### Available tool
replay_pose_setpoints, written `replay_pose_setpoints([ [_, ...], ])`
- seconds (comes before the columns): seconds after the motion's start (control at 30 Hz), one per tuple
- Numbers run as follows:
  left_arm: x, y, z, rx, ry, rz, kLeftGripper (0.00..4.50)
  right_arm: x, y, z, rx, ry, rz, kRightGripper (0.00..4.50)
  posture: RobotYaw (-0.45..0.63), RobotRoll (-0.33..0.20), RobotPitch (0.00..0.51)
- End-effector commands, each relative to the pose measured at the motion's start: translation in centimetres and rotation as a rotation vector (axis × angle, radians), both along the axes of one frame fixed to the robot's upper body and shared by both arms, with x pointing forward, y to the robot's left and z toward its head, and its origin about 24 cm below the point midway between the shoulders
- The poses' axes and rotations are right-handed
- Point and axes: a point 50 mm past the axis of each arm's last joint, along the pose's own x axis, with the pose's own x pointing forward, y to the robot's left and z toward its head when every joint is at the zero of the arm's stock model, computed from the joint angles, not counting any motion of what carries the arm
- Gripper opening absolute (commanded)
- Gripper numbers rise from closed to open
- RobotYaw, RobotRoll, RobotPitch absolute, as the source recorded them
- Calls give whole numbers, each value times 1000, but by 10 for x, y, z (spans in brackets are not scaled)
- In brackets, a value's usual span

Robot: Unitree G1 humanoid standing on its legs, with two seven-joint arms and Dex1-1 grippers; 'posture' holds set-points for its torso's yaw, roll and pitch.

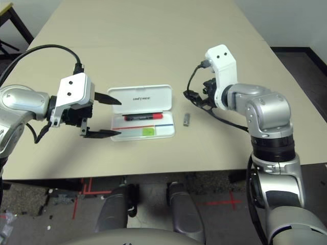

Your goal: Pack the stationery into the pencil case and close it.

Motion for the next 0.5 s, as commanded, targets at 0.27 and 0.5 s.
replay_pose_setpoints([
  [0.27,1,-4,-4,25,-9,-14,4470,-17,9,-33,-15,132,-11,4500,-103,0,169],
  [0.5,1,-4,-4,25,-13,-16,4470,-19,14,-49,-34,176,2,4500,-97,0,166],
])
